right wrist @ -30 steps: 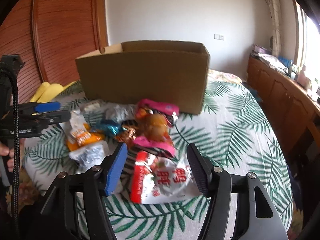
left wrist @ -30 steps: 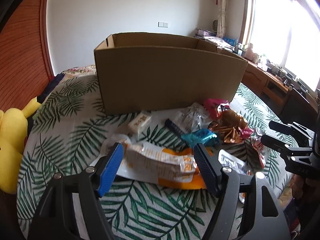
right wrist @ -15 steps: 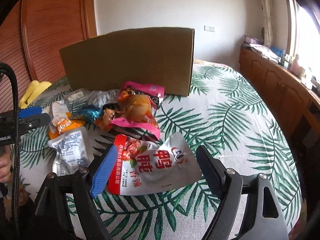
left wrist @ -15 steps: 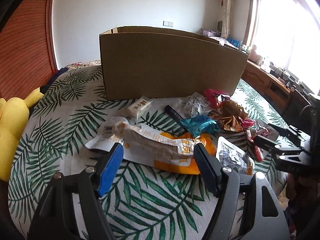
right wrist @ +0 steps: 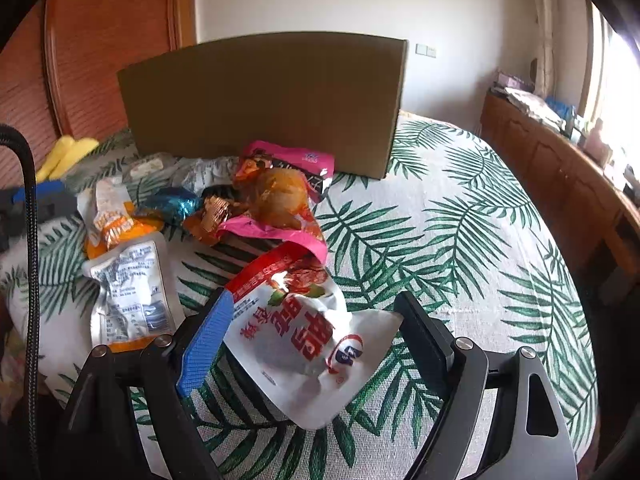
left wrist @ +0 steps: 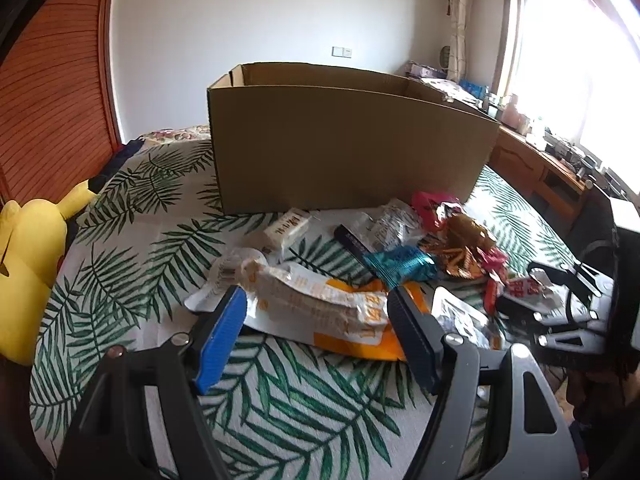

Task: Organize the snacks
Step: 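Move both open grippers back over the snack pile, then grasp the orange jerky pouch with the left gripper while the right gripper grasps the white-red pouch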

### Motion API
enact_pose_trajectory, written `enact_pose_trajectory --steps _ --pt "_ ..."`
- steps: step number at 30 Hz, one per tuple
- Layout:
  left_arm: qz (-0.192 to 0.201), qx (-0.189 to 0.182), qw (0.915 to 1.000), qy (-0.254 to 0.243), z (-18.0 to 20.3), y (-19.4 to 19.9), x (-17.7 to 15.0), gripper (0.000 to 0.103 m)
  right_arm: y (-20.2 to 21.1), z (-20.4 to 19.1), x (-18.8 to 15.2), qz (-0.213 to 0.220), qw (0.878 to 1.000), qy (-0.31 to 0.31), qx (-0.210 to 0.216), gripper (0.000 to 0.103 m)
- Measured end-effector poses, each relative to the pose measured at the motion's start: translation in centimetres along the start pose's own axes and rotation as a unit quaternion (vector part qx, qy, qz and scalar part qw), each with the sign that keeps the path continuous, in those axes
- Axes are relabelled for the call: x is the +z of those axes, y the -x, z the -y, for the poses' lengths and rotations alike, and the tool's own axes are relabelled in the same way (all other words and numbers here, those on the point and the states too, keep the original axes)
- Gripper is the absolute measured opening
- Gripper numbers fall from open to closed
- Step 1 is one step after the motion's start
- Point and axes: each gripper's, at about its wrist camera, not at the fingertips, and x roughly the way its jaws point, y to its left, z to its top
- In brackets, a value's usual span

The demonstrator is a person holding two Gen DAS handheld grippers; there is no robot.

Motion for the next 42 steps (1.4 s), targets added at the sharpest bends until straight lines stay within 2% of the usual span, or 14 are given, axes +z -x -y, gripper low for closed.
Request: enact_pose_trajectory --steps 4,7,12,19,26,29,35,42 --pt "-0.012 0.023 0.9996 0.004 -0.9 -1.4 0.7 0.073 -0.1 -0.2 0.1 0.002 1.000 0.005 -0.002 0.083" --pt "-0.028 0.040 0.9983 0.033 -2.2 -2.6 0.8 0.073 -0.2 0.2 0.0 0.001 1.000 -0.004 -0.001 0.082" --pt "-0.054 0.051 0.9951 0.065 -3.1 -4.6 1.1 0.073 0.1 -0.1 0.0 0.010 1.000 0.003 -0.024 0.081" --pt "-0.074 0.074 0.9939 0.035 -2.3 -5.8 1.3 0.077 0.1 -0.6 0.0 0.013 0.999 0.010 -0.033 0.081" --pt "-0.078 0.094 0.9920 0.030 -4.3 -4.6 0.3 0.079 -0.1 -0.7 0.0 0.012 0.999 0.009 -0.031 0.081" --pt "-0.073 0.090 0.9928 0.030 -5.2 -3.5 0.1 0.077 0.0 -0.6 -0.1 0.013 0.999 0.009 -0.030 0.081" --pt "-0.051 0.074 0.9955 -0.028 -3.8 -0.1 -1.1 0.077 0.0 -0.6 0.0 0.013 0.999 0.009 -0.030 0.081" --pt "-0.065 0.043 0.9922 -0.097 -1.3 2.4 -3.2 0.077 0.0 -0.6 -0.1 0.013 0.999 0.010 -0.031 0.081"
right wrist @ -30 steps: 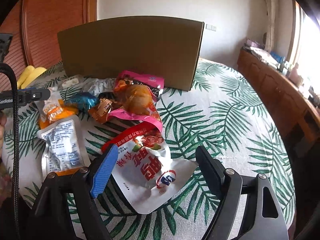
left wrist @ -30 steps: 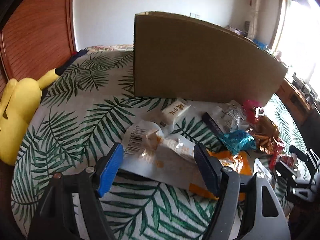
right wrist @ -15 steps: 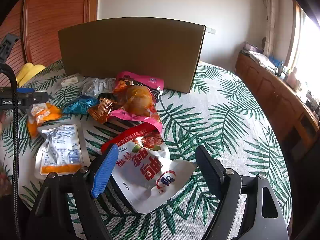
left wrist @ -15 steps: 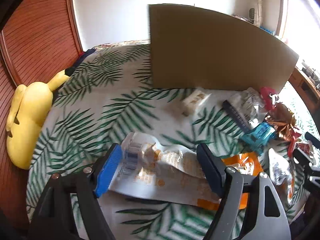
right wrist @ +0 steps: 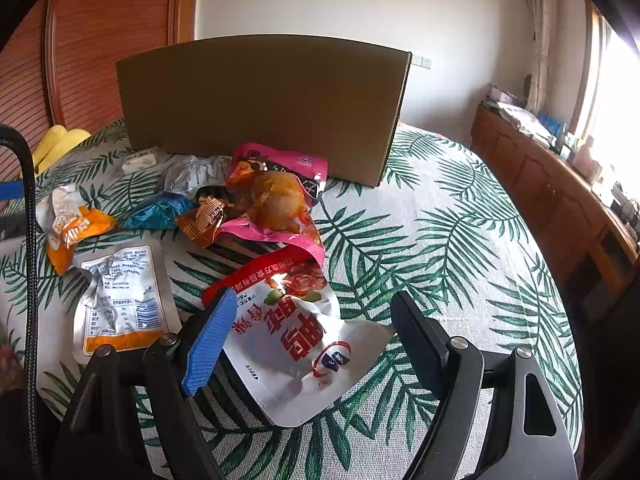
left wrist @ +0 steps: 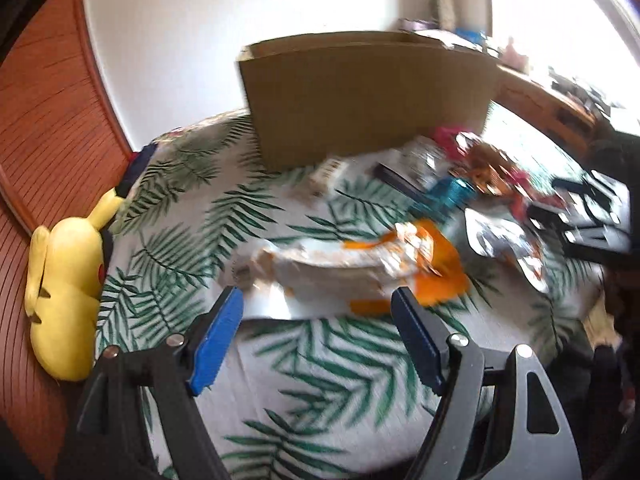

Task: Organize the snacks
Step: 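Grasp the orange jerky pouch with the left gripper while the right gripper grasps the white-red pouch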

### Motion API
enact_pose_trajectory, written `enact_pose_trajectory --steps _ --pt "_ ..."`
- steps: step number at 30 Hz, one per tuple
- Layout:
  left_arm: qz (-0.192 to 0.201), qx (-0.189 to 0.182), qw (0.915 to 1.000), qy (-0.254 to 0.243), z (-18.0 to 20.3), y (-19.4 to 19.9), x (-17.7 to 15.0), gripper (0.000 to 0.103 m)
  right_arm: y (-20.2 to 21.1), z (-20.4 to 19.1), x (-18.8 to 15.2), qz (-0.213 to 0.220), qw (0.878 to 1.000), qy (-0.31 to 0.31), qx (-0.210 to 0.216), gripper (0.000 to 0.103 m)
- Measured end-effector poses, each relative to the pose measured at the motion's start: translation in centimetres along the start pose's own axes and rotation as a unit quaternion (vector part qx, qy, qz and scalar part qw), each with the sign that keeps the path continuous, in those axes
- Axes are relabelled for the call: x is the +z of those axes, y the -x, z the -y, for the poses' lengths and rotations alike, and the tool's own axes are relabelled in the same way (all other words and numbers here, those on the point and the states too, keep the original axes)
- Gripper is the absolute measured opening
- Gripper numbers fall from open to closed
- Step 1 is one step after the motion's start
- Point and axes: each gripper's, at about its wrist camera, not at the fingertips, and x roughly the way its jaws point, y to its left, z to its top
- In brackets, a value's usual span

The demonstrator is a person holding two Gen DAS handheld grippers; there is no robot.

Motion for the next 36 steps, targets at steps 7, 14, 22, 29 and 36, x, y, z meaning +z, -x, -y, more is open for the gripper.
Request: enact_pose_trajectory --steps 7,14,22,29,36 --pt "-0.035 -0.005 0.9984 -0.043 1.9 -2.4 0.5 0.077 0.0 0.0 0.0 0.000 1.000 0.000 0.000 0.081" --pt "-0.038 0.018 0.9951 -0.090 3.8 -4.0 3.0 0.078 0.0 0.0 0.0 0.001 1.000 0.001 -0.001 0.081" --pt "-0.050 -0.011 0.9869 -0.153 4.2 -6.3 6.3 0.078 0.0 0.0 0.0 0.001 1.000 0.002 -0.001 0.081" --pt "-0.067 -0.059 0.9819 -0.167 3.3 -8.3 8.8 0.078 0.0 -0.2 0.0 0.002 1.000 0.003 -0.002 0.080" --pt "-0.104 -0.124 0.9816 -0.102 0.9 -9.9 10.2 0.077 0.1 -0.3 0.0 0.004 1.000 0.006 -0.001 0.080"
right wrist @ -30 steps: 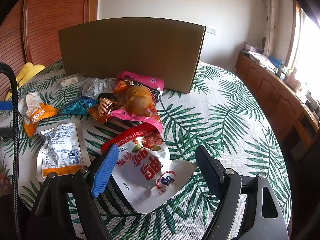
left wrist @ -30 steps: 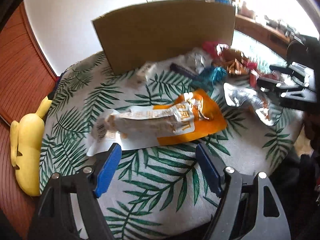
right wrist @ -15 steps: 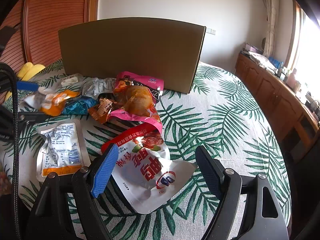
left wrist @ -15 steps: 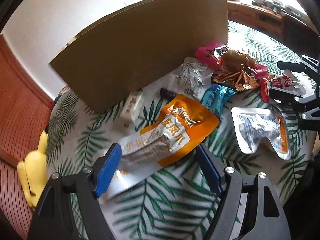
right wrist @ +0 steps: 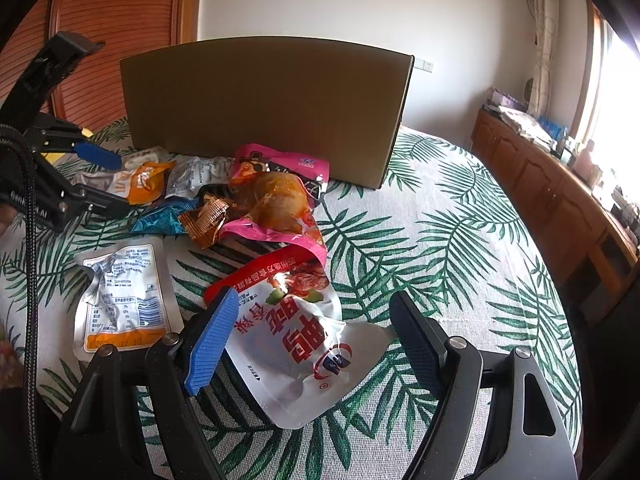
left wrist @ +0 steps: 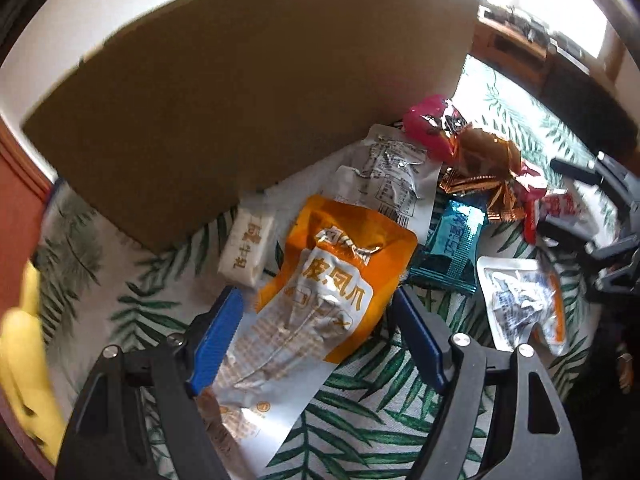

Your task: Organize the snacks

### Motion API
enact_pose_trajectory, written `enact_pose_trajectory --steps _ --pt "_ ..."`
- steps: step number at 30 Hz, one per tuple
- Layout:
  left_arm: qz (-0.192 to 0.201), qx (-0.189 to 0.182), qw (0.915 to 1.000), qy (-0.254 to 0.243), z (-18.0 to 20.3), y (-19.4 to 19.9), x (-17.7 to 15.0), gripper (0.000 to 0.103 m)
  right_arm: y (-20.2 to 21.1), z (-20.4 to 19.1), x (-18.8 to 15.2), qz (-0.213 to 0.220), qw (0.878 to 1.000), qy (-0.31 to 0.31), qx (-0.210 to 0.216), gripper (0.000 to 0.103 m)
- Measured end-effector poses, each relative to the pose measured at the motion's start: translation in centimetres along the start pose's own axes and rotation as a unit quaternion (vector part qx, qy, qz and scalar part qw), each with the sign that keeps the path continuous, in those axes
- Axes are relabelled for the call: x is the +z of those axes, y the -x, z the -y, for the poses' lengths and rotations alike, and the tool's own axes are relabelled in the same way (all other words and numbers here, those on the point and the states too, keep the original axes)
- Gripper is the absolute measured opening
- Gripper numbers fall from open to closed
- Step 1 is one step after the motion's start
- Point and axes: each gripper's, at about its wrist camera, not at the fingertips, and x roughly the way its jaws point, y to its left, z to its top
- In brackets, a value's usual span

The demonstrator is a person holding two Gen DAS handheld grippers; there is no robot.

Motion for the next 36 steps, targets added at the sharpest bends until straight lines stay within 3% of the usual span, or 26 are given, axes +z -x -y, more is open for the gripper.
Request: enact_pose_trajectory --steps 11,14,18,24,26,28,31,32,36 --pt "0.004 0.008 0.9998 -0.017 0.0 1.1 -1.0 0.045 0.0 0.1 0.0 -0.004 1.000 -0.003 0.009 0.080" --pt "0.010 0.030 0.9993 -0.019 0.5 1.5 -1.5 0.036 -0.1 0.2 0.0 -0.004 1.000 -0.005 0.010 0.080" --pt "0.022 0.049 0.9985 -0.004 0.4 2.4 -2.6 0.032 -0.1 0.3 0.0 -0.005 1.000 -0.005 0.012 0.080" --pt "0.053 0.045 0.9971 0.030 0.5 4.6 -5.3 0.031 -0.3 1.2 0.1 -0.017 0.999 -0.016 0.032 0.077" --pt "0.065 0.038 0.9965 0.036 0.5 5.5 -6.0 0.030 -0.3 1.7 0.0 -0.021 0.999 -0.025 0.043 0.074" --pt "0.072 0.034 0.9961 0.038 0.8 6.2 -6.1 0.029 -0.1 2.5 0.0 -0.022 0.998 -0.030 0.046 0.061" --pt "0.090 0.028 0.9947 0.042 1.5 7.5 -6.3 0.030 0.1 3.3 -0.1 -0.024 0.997 -0.043 0.066 0.052" --pt "0.092 0.026 0.9945 0.041 2.3 7.3 -4.9 0.030 0.1 3.5 0.0 -0.025 0.996 -0.048 0.072 0.050" --pt "0.105 0.023 0.9936 0.034 3.4 8.2 -4.9 0.030 0.5 3.9 -0.1 -0.025 0.994 -0.059 0.087 0.045"
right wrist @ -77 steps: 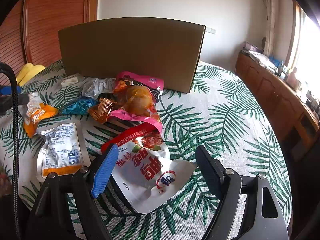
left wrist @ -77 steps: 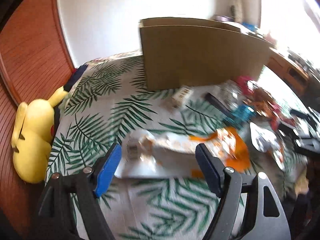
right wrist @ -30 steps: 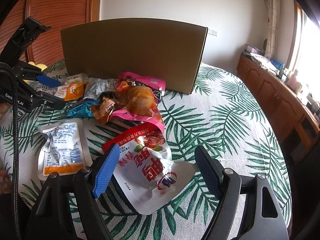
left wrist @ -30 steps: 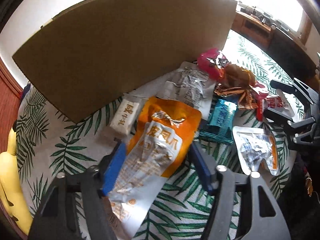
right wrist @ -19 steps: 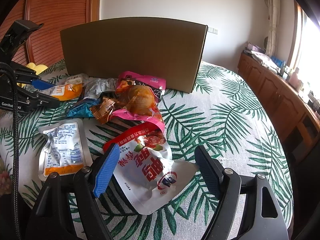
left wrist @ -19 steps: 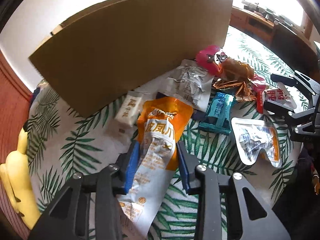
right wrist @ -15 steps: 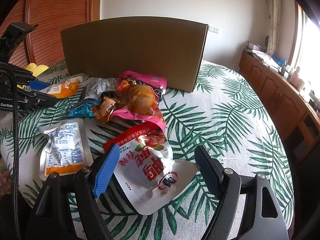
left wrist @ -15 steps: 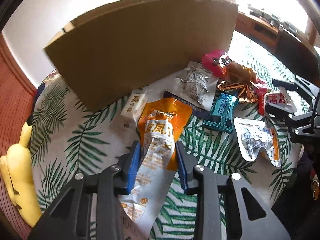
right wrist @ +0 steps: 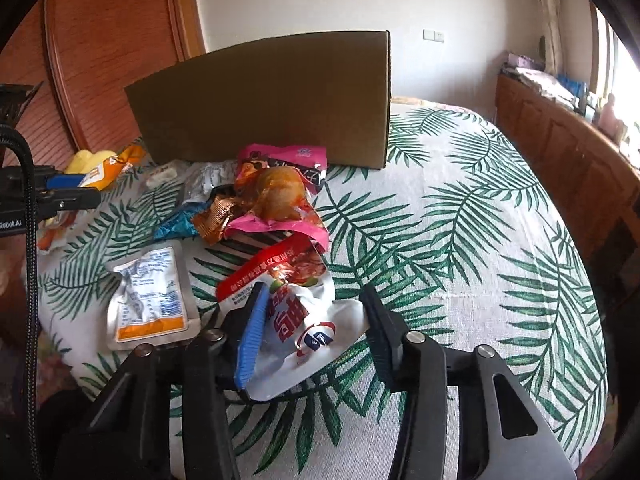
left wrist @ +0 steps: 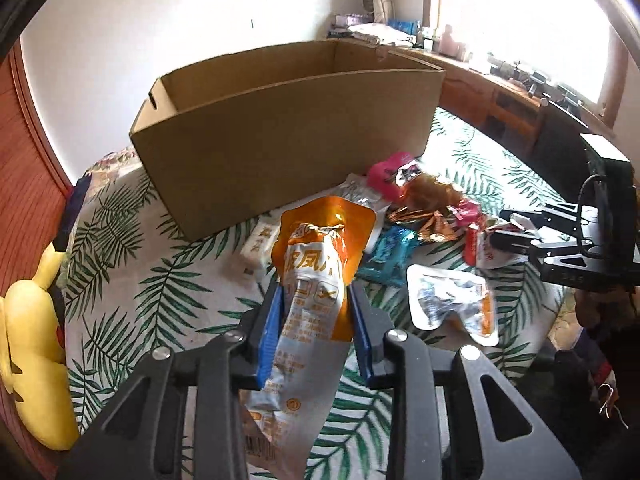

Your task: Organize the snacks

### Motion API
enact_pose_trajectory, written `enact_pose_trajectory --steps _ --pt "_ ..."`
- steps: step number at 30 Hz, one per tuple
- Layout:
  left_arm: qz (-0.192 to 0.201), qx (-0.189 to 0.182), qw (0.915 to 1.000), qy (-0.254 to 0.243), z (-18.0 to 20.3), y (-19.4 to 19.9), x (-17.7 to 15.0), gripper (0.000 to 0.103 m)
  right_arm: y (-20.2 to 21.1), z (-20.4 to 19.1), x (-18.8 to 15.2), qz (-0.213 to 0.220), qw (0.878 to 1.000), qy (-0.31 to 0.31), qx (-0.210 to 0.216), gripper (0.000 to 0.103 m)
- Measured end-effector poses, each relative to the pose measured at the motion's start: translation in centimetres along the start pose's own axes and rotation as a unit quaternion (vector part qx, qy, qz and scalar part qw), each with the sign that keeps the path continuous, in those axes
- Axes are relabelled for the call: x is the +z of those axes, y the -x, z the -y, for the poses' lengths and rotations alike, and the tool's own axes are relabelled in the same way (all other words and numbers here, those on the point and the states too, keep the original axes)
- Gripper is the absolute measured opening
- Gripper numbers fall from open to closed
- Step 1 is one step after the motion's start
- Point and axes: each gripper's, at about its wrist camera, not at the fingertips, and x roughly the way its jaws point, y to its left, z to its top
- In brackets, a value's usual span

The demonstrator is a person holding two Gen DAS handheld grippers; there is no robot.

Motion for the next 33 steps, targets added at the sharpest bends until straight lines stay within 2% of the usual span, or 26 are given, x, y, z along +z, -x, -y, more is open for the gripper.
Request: enact_pose_trajectory --steps 10,16,25,33 --pt "0.026 -0.019 0.9995 -0.004 1.4 0.9 1.3 0.030 1.3 -0.7 -0.1 0.022 1.000 0.003 0.009 0.037" --pt "0.033 -0.024 0.9991 -0.010 2.4 1.2 1.6 0.030 2.5 -0.8 0.3 0.036 0.999 -0.005 0.029 0.030" --pt "0.033 -0.028 0.9990 -0.008 2.6 1.0 1.4 0.030 3.8 -1.8 0.4 0.050 0.998 0.005 0.036 0.028" --pt "0.055 -0.027 0.9981 -0.002 2.4 2.3 2.4 0.030 6.1 -2.1 1.4 0.072 0.997 0.016 0.030 0.028"
